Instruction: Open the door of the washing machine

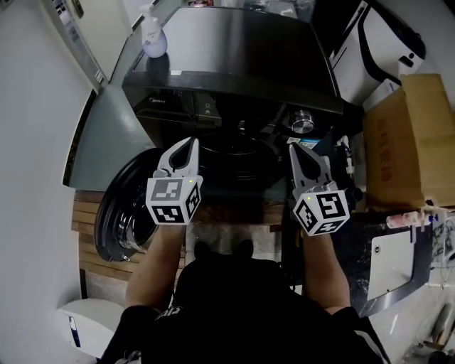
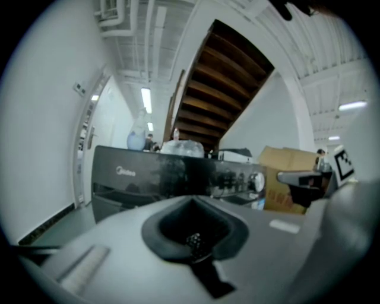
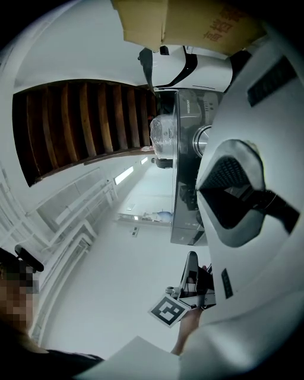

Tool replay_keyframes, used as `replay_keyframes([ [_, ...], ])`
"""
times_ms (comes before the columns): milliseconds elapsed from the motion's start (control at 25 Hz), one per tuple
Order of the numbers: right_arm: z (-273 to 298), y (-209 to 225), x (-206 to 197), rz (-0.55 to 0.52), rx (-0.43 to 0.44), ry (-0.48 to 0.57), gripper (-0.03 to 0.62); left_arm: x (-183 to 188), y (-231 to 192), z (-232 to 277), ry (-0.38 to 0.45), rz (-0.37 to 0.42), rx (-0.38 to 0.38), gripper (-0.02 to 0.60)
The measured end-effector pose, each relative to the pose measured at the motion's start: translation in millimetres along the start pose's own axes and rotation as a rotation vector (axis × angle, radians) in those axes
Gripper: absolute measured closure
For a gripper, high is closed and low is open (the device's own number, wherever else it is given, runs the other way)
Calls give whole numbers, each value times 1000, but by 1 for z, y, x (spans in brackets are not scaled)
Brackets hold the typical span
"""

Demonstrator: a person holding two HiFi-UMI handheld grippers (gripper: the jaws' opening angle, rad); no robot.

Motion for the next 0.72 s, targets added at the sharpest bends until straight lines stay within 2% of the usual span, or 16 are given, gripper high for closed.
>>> replay_keyframes([
  [120, 0, 5, 5, -22, 2, 4, 603, 2, 7, 14, -19, 58, -37, 575],
  [200, 2, 7, 12, -51, 10, 11, 603, 11, 7, 21, -17, 71, -50, 575],
  [400, 4, 16, 28, -51, 1, 49, 603, 33, 1, 22, 30, 15, -25, 575],
  [560, -2, 18, 28, -42, -5, 62, 603, 29, 0, 16, 34, -9, -34, 575],
  [720, -7, 22, 21, -33, -11, 46, 603, 22, -16, 8, 21, -18, -7, 575],
])
Point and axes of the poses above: the fingertips, and each gripper's own axes: z forward along the fingers, y to its right, x out of its top, the point moved 2 cm from there along -z, backward along the fingers
